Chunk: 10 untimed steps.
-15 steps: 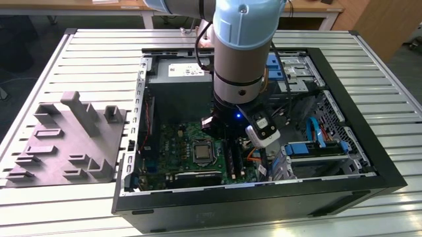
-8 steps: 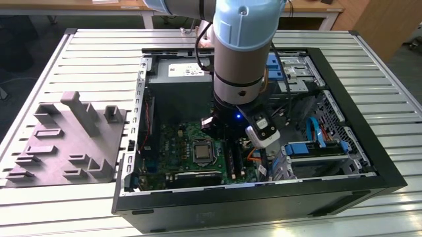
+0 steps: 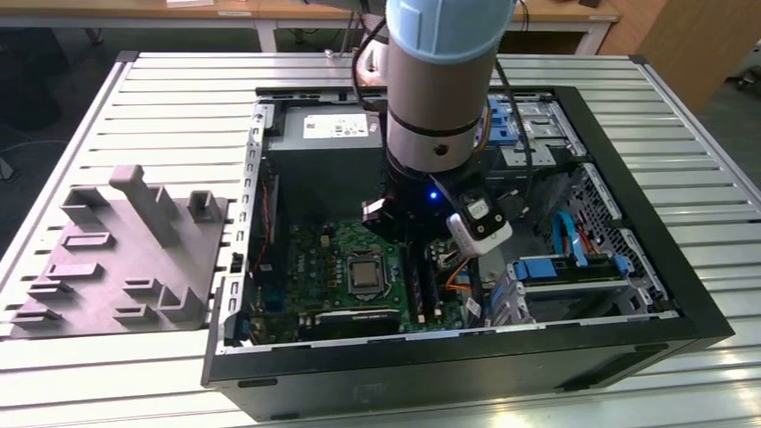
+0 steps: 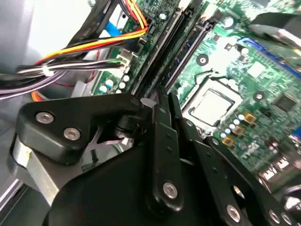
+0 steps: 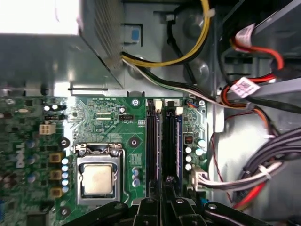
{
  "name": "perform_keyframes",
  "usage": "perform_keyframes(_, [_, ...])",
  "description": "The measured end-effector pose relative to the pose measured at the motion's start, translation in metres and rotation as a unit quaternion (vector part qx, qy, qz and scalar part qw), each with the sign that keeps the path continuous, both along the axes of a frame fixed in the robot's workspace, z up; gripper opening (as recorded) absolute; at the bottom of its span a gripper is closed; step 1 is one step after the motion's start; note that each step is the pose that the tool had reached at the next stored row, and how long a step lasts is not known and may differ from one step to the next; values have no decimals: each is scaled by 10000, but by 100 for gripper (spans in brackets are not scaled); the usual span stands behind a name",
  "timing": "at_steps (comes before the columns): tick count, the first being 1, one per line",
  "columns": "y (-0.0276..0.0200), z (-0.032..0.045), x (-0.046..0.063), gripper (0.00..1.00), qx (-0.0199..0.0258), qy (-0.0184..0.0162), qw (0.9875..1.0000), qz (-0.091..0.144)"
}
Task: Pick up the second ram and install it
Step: 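Insert the second ram into the second slot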
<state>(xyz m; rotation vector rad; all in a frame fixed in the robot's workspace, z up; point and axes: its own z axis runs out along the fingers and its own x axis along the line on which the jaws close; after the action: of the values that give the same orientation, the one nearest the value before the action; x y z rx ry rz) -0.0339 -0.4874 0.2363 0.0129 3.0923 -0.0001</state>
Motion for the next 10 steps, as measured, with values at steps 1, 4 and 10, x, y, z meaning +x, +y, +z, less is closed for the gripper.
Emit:
perform_keyframes(1, [0, 45, 0, 18, 0, 0, 10000, 0])
perform_keyframes(4, [0, 175, 0, 18, 0, 0, 10000, 0])
perform_keyframes(10, [0, 190, 0, 17, 0, 0, 10000, 0])
